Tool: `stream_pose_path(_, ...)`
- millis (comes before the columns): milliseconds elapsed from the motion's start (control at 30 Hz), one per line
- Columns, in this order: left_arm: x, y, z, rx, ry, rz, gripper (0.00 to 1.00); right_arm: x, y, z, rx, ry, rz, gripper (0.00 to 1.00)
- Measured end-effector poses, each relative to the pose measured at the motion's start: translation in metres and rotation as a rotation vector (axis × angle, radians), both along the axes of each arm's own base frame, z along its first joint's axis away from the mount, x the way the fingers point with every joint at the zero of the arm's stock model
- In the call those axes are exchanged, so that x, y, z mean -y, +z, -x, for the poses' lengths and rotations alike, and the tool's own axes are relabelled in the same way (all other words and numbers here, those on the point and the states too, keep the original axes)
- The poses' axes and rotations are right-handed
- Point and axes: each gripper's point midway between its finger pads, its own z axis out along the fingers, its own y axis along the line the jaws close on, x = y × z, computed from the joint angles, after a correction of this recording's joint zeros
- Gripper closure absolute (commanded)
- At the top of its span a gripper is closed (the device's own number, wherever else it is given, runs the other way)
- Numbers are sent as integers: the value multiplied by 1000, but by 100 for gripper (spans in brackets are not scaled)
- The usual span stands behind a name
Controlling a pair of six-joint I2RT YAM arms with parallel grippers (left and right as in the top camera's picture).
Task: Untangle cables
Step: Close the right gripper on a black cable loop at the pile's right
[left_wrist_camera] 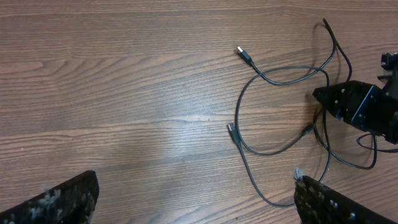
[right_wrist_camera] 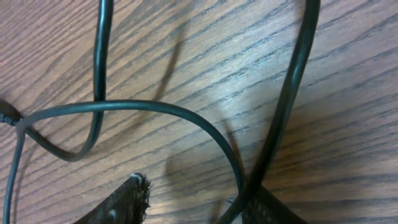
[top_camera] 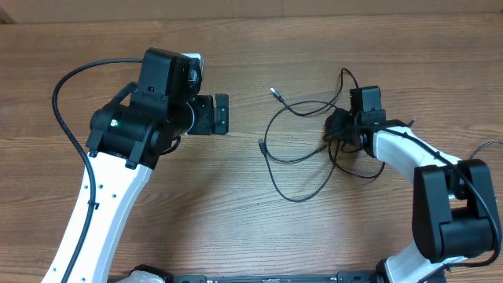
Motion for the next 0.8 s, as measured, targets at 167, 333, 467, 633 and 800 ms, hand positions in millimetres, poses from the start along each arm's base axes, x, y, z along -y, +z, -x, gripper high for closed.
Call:
stream_pose_path(167, 0, 0, 0, 0, 0, 0, 0, 0, 1, -2, 11, 1, -2, 61)
stream_pose_path(333, 0, 0, 0, 0, 0, 0, 0, -2, 3, -5, 23, 3, -6, 60)
stream_pose_path(467, 0, 0, 0, 0, 0, 0, 0, -7, 4, -6, 33, 15, -14, 60)
stream_pose_path(633, 0, 0, 0, 0, 0, 0, 0, -12, 6, -11, 70, 28, -24, 60)
stream_pose_path(800, 0, 0, 0, 0, 0, 0, 0, -11, -3, -2, 53, 28, -24, 60)
